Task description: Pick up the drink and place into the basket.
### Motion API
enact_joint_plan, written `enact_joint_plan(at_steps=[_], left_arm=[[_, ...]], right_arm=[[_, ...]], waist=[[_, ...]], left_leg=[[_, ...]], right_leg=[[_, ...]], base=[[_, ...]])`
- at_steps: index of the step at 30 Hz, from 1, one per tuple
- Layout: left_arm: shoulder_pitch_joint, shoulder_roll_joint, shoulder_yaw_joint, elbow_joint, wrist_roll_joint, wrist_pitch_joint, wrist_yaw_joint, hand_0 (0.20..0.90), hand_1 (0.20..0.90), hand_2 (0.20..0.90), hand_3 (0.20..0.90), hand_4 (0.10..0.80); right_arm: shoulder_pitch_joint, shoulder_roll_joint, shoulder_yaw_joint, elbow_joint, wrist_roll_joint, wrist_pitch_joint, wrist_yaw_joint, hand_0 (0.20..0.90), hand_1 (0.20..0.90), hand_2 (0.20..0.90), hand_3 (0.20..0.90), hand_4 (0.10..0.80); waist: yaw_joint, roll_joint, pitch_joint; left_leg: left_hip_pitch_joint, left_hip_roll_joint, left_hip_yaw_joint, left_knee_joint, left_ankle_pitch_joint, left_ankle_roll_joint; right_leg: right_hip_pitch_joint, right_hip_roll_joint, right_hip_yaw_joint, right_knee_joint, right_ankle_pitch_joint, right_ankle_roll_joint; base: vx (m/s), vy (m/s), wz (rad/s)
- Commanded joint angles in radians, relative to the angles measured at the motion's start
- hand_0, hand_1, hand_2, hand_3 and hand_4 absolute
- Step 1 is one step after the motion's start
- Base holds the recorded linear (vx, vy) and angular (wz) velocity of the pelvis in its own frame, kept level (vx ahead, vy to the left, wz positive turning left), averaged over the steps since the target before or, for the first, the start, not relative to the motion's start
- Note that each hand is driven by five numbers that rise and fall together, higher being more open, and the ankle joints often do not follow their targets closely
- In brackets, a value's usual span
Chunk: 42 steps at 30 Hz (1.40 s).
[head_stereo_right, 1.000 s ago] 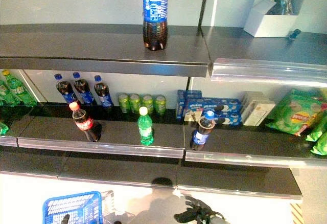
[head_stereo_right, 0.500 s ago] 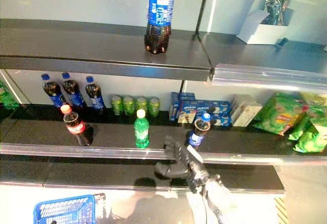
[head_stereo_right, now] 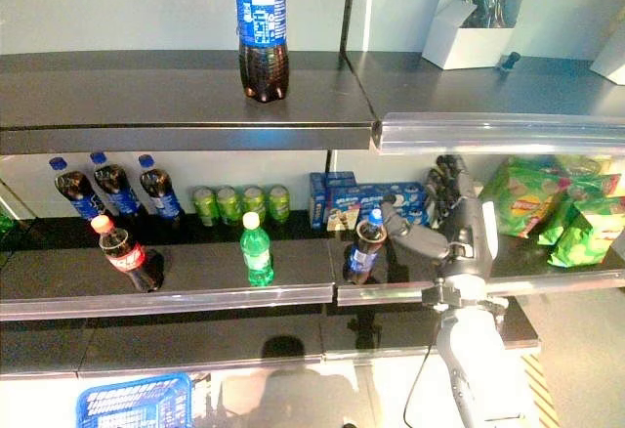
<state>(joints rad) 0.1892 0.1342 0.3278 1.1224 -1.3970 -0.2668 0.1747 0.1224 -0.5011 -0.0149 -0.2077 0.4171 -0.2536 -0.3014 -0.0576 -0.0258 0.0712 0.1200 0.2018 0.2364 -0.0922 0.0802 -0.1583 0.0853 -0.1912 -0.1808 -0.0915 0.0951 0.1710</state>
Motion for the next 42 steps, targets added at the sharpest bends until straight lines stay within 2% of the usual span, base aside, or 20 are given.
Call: enact_joint_plan(at_steps=[1, 3, 7, 11, 15, 21, 33, 38, 42], left_arm=[[-0.068, 0.012, -0.016, 0.027, 0.071, -0.027, -0.045, 0.3, 0.3, 0.3, 0.2, 0.1], [-0.066, 0.013, -0.015, 0.027, 0.075, -0.025, -0.044, 0.3, 0.3, 0.3, 0.2, 0.1], [-0.061, 0.01, -0.022, 0.007, 0.08, -0.027, -0.054, 0.3, 0.3, 0.3, 0.2, 0.1], [-0.083, 0.016, -0.058, -0.038, 0.076, -0.024, -0.039, 0.3, 0.3, 0.3, 0.2, 0.1], [-0.103, 0.014, -0.091, -0.083, 0.066, -0.031, -0.005, 0.3, 0.3, 0.3, 0.2, 0.1], [-0.101, 0.014, -0.135, -0.171, 0.063, -0.033, 0.069, 0.3, 0.3, 0.3, 0.2, 0.1], [-0.104, 0.01, -0.193, -0.222, 0.016, -0.027, 0.04, 0.3, 0.3, 0.3, 0.2, 0.1], [-0.14, 0.011, -0.226, -0.238, -0.015, -0.031, 0.023, 0.3, 0.3, 0.3, 0.2, 0.1], [-0.185, 0.011, -0.248, -0.241, -0.031, -0.028, 0.023, 0.3, 0.3, 0.3, 0.2, 0.1]], right_arm=[[-0.091, -0.02, -0.093, -0.132, -0.019, -0.096, -0.046, 0.9, 0.9, 0.9, 0.9, 0.8], [-0.083, -0.02, -0.081, -0.113, -0.016, -0.048, -0.051, 0.9, 0.9, 0.9, 0.9, 0.8], [-0.062, -0.009, -0.047, -0.062, 0.023, -0.015, -0.051, 0.9, 0.9, 0.9, 0.9, 0.8], [-0.071, 0.006, -0.008, -0.001, 0.029, -0.038, -0.089, 0.9, 0.9, 0.9, 0.9, 0.8], [-0.098, 0.022, 0.024, 0.049, 0.026, -0.069, -0.125, 0.9, 0.9, 0.9, 0.9, 0.8], [-0.132, 0.051, 0.062, 0.11, 0.016, -0.095, -0.186, 0.9, 0.9, 0.9, 0.9, 0.8], [-0.192, 0.034, 0.089, 0.168, 0.055, -0.098, -0.191, 0.9, 0.9, 0.9, 0.9, 0.8], [-0.292, 0.025, 0.108, 0.223, 0.076, -0.112, -0.199, 0.9, 0.9, 0.9, 0.9, 0.8], [-0.434, 0.028, 0.116, 0.277, 0.083, -0.085, -0.229, 0.9, 0.9, 0.9, 0.9, 0.8]], waist=[[0.009, -0.007, 0.008], [0.011, -0.008, 0.009], [0.01, -0.01, 0.028], [0.008, -0.005, 0.085], [0.007, 0.004, 0.124], [0.018, 0.021, 0.191], [0.033, 0.046, 0.268], [0.045, 0.057, 0.313], [0.062, 0.064, 0.352]], left_leg=[[0.071, 0.003, 0.019, 0.054, -0.122, 0.039], [0.07, 0.001, 0.017, 0.059, -0.124, 0.04], [0.053, -0.009, 0.002, 0.122, -0.146, 0.047], [-0.008, -0.018, -0.036, 0.256, -0.186, 0.051], [-0.052, -0.018, -0.05, 0.306, -0.197, 0.055], [-0.111, -0.025, -0.076, 0.344, -0.191, 0.061], [-0.172, -0.039, -0.109, 0.385, -0.175, 0.064], [-0.214, -0.044, -0.128, 0.398, -0.157, 0.063], [-0.256, -0.05, -0.148, 0.411, -0.143, 0.06]], right_leg=[[-0.023, -0.046, -0.031, 0.031, -0.014, 0.035], [-0.025, -0.046, -0.032, 0.039, -0.017, 0.034], [-0.042, -0.046, -0.028, 0.1, -0.044, 0.024], [-0.097, -0.047, -0.009, 0.23, -0.091, 0.005], [-0.139, -0.054, -0.005, 0.289, -0.109, 0.0], [-0.179, -0.064, -0.007, 0.327, -0.113, 0.002], [-0.216, -0.07, -0.01, 0.369, -0.118, -0.013], [-0.247, -0.07, -0.013, 0.39, -0.117, -0.026], [-0.271, -0.072, -0.021, 0.402, -0.116, -0.039]], base=[[0.0, 0.0, 0.0], [0.038, -0.002, -0.01], [0.067, -0.01, 0.0], [0.009, -0.002, 0.04], [-0.034, 0.002, 0.14], [-0.051, -0.015, 0.1], [-0.019, -0.002, 0.02], [-0.057, 0.005, 0.02], [-0.053, 0.011, 0.07]])
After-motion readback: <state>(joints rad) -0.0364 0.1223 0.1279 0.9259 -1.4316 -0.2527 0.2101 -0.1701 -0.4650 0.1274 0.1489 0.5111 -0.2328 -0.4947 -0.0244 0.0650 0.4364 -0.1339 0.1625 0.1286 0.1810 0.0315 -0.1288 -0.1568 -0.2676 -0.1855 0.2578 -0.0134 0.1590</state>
